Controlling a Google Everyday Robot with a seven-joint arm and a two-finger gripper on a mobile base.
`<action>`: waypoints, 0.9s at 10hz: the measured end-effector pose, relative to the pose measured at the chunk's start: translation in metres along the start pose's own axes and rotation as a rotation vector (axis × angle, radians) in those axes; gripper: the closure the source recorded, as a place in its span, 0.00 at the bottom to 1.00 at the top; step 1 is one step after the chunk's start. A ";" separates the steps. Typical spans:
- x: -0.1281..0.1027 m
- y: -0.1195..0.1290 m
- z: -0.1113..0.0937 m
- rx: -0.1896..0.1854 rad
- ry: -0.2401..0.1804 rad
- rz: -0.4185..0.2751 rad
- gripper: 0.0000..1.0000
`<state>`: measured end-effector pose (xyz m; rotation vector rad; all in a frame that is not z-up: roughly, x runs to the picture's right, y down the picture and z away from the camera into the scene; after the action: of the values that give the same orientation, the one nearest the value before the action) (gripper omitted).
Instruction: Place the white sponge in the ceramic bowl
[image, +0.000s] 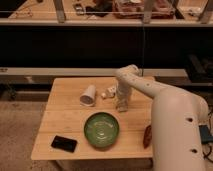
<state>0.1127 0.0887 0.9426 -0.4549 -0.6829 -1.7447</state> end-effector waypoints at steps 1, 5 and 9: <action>0.002 -0.001 -0.002 0.000 0.004 -0.003 0.56; 0.008 0.003 -0.029 -0.023 0.053 -0.028 0.56; -0.036 -0.028 -0.106 -0.019 0.154 -0.225 0.56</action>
<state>0.0999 0.0510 0.8343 -0.2600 -0.6262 -1.9771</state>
